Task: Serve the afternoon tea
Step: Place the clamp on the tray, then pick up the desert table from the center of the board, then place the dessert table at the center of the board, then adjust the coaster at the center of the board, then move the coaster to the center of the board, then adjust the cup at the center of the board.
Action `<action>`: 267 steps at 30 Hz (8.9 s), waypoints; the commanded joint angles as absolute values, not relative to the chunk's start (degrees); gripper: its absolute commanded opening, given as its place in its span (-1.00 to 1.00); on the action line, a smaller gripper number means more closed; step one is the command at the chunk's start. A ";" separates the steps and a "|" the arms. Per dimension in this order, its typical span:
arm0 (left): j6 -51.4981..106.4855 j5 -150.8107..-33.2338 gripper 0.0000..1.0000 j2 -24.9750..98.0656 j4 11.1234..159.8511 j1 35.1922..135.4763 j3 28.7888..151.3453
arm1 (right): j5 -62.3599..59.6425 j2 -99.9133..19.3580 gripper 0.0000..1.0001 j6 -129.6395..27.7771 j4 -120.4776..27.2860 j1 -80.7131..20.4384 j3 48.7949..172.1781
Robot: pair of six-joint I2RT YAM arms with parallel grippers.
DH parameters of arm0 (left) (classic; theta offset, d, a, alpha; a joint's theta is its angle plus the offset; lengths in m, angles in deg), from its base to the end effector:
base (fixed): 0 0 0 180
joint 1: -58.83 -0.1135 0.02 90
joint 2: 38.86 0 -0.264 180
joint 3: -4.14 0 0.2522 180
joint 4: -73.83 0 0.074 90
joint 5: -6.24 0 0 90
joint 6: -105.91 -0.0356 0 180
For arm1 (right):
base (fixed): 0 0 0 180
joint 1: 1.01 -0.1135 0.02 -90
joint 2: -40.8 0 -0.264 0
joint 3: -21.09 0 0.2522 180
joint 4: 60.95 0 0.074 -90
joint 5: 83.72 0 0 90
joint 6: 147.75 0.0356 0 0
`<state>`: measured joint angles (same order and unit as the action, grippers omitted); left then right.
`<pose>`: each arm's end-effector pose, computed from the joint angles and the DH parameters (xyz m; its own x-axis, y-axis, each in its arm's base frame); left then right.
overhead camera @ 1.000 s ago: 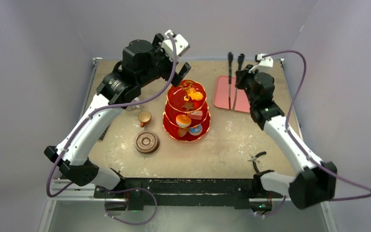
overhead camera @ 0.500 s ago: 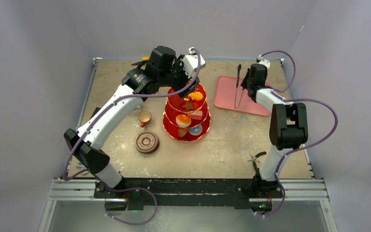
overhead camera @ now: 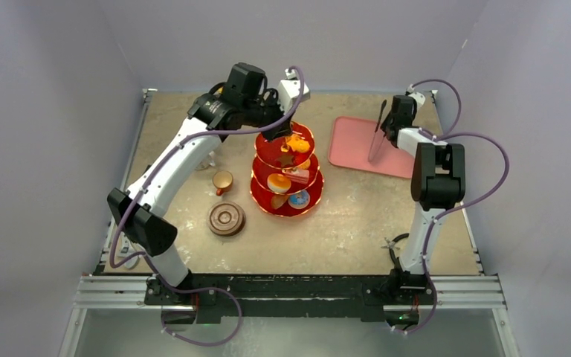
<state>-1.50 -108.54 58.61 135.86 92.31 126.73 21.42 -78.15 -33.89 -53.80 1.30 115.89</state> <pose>0.2984 -0.2153 0.4185 -0.2445 0.4874 -0.8383 0.8945 0.4471 -0.0009 0.4698 -0.0283 0.1850 -0.3688 0.4057 -0.8363 0.4495 0.8654 0.2215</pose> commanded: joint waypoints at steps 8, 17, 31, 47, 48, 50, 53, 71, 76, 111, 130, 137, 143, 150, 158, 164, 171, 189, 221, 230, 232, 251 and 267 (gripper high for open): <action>-0.72 -111.04 -1.00 66.16 132.83 91.01 139.48 | 21.86 -77.42 -0.63 -31.32 -53.86 1.41 114.72; -4.61 -106.76 -1.00 73.01 129.56 90.76 148.75 | 19.72 -75.22 -0.01 -28.66 -54.65 1.89 111.19; -12.41 -99.02 -1.00 80.60 119.48 86.76 151.49 | 17.89 -56.78 0.43 -27.60 -62.45 1.89 97.91; -9.65 -96.01 0.00 82.73 109.90 86.08 150.00 | 12.75 -48.23 0.56 -27.83 -63.74 -5.82 91.26; -9.69 -95.58 0.03 82.37 109.42 86.08 149.24 | 12.78 -48.16 0.56 -27.74 -63.78 -6.22 91.09; -9.77 -94.84 0.05 81.84 108.92 86.08 148.06 | 12.87 -47.86 0.56 -27.56 -64.01 -6.86 90.49; -9.48 -94.24 0.06 80.81 107.87 86.00 146.32 | 13.05 -47.17 0.56 -27.51 -64.03 -7.39 89.67; -2.84 -87.52 0.70 68.33 104.97 82.32 143.13 | 21.62 -33.48 0.97 -30.59 -64.11 -30.09 80.66; 4.11 -88.30 0.72 63.39 111.73 75.26 143.38 | 21.67 -34.84 0.97 -32.73 -70.07 -44.71 79.26; -21.96 -118.44 0.55 37.67 136.24 39.79 94.37 | 21.94 -66.53 -0.34 -36.47 -66.78 -62.38 88.33; -25.38 -120.32 0.54 38.65 138.50 39.80 95.88 | 36.80 -49.36 -0.45 -25.63 -47.83 -53.20 77.04; -25.34 -120.89 0.53 38.68 138.78 39.78 97.01 | 39.03 -41.30 -0.42 -25.84 -43.49 -49.06 76.67; -25.08 -121.23 0.53 38.80 138.84 39.77 97.94 | 31.37 -36.24 -0.34 -27.68 -55.59 -51.96 75.37; -24.76 -121.27 0.53 39.10 139.31 39.76 99.39 | 21.55 -49.08 -1.00 -21.13 -61.26 -55.05 77.81; -24.47 -119.89 0.52 39.83 139.42 39.77 101.68 | 22.95 -54.44 -1.00 -12.97 -54.98 -49.18 77.49; -24.43 -120.06 0.52 40.30 139.62 39.76 103.09 | 27.43 -51.78 -1.00 -9.29 -48.37 -42.86 75.84; -24.08 -120.49 0.52 41.21 139.93 39.84 103.97 | 30.74 -45.99 -1.00 -11.91 -46.67 -38.19 75.98; -16.96 -121.23 0.51 42.35 137.88 39.80 105.69 | 19.58 -51.99 -1.00 -24.74 -68.46 -60.12 85.62; -17.50 -120.67 0.51 42.61 137.53 39.83 106.56 | 19.70 -59.96 -1.00 -24.03 -65.02 -53.88 82.35; -17.05 -120.91 0.51 42.79 137.35 39.76 106.90 | 19.63 -61.75 -1.00 -24.57 -64.69 -53.57 84.86; -16.83 -120.89 0.51 42.79 137.37 39.77 107.04 | 23.65 -60.33 -1.00 -24.66 -64.50 -53.77 85.81; -12.16 -119.59 0.51 42.30 134.12 39.77 108.22 | 28.54 -76.72 0.57 -24.13 -43.83 -68.15 125.55; -10.17 -118.46 0.51 40.86 130.29 39.81 106.27 | 31.94 -89.29 0.38 -22.60 -40.71 -68.45 136.68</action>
